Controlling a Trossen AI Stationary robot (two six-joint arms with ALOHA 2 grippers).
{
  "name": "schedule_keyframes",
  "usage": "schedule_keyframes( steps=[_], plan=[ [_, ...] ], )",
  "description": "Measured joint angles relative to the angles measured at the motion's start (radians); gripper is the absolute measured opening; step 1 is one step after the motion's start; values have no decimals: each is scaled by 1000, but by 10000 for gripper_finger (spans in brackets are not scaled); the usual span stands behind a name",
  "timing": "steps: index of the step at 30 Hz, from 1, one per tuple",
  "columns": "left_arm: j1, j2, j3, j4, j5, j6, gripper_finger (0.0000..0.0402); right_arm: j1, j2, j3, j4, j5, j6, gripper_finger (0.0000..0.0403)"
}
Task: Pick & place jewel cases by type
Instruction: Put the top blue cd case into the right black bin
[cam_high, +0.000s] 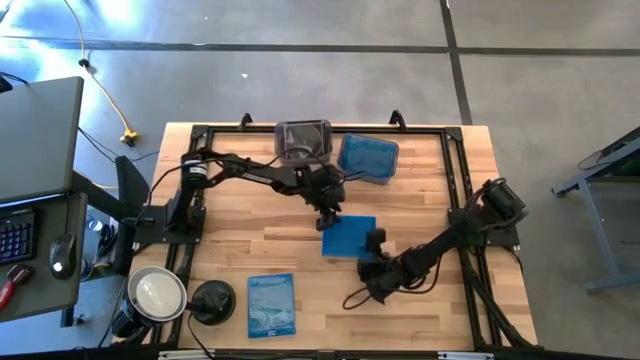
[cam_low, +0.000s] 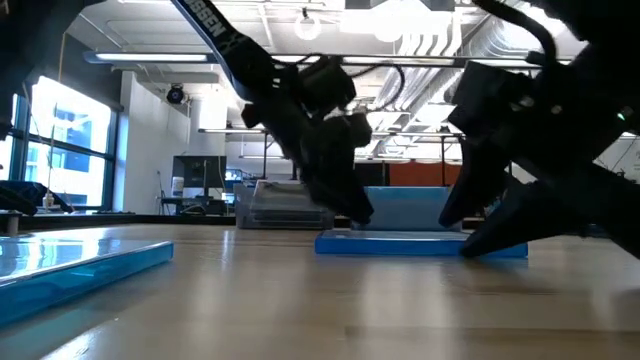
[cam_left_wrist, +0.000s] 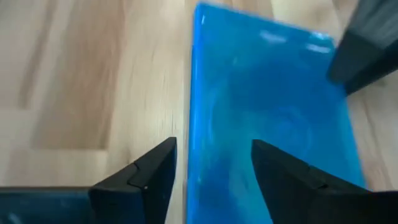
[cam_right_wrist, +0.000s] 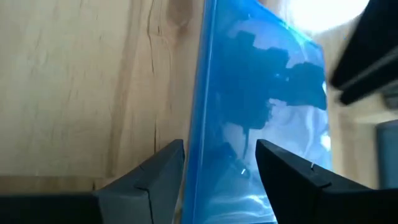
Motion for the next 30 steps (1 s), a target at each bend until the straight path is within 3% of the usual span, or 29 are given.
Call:
schedule_keyframes(
  steps=[5, 10, 20, 26, 30],
  plan=[
    [0, 47, 4, -14, 28, -38, 216, 23, 27, 0, 3, 114, -28, 199],
    [1, 81, 6, -5, 154, -111, 216, 3, 27, 0, -5, 77, -26, 199],
    [-76, 85, 3, -20, 193, -174, 203, -31, 28, 0, -22, 52, -73, 199],
    [-102, 86, 2, -26, 200, -190, 202, -17, 30, -3, 50, 92, -205, 199],
    [-105, 87, 2, -22, 238, -218, 201, -10, 33, -4, 71, 167, -209, 199]
  ],
)
